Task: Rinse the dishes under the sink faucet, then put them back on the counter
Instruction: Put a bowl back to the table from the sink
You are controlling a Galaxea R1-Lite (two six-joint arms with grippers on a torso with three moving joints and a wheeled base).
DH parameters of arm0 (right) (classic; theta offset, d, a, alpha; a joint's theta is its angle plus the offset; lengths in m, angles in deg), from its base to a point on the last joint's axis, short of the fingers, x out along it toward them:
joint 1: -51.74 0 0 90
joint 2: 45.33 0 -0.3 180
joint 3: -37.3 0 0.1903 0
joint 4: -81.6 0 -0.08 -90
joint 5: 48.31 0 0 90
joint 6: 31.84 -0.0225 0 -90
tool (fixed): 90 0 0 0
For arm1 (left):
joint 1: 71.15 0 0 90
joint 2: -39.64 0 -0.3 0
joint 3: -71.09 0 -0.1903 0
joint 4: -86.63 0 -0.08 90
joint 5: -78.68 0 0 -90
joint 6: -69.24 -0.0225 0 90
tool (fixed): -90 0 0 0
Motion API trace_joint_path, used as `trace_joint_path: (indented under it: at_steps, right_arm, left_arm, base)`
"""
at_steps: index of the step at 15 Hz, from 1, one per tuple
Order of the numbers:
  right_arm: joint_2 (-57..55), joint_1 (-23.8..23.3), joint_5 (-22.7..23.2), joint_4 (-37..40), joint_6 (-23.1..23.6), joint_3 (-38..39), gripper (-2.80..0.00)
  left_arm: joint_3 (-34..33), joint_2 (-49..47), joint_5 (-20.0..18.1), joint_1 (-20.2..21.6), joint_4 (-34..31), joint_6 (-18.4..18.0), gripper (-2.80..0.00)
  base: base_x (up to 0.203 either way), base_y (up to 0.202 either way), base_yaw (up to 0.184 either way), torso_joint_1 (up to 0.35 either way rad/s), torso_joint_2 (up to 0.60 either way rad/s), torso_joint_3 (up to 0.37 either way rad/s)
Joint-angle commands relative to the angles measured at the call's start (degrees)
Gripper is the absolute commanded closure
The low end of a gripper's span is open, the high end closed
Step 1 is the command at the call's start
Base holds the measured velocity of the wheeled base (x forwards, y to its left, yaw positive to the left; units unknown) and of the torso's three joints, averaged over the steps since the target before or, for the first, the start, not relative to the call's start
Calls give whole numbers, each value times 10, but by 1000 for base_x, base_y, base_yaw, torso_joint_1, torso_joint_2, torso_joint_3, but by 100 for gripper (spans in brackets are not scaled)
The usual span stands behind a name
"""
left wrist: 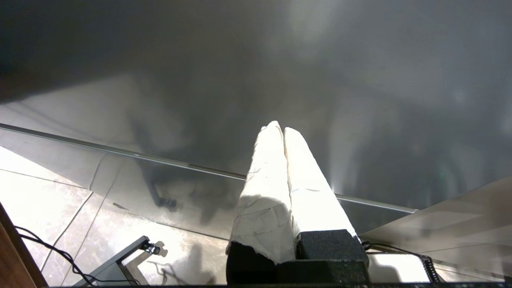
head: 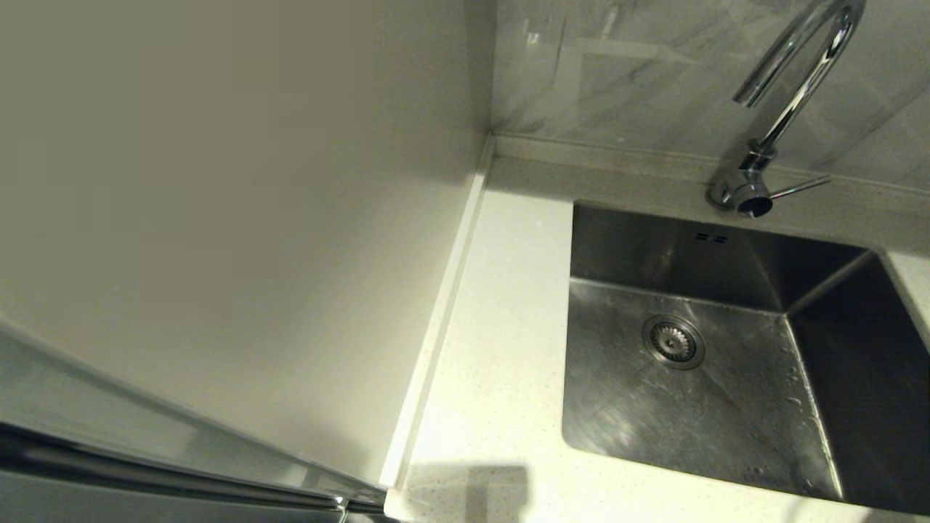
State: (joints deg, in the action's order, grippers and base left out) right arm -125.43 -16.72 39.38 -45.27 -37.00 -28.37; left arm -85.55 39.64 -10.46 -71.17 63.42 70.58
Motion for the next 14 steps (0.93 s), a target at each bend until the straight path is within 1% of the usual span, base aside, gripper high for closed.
trace_joint_path:
  at_steps: [1, 14]
  right_arm:
    - [-7, 0, -1, -3, 0, -1, -280]
    - [-7, 0, 2, -9, -1, -6, -280]
  left_arm:
    - [0, 2, 0, 0, 0, 1, 0]
    - [0, 3, 0, 0, 0, 1, 0]
  base:
    - [0, 0, 0, 0, 0, 0]
    - [0, 0, 0, 0, 0, 0]
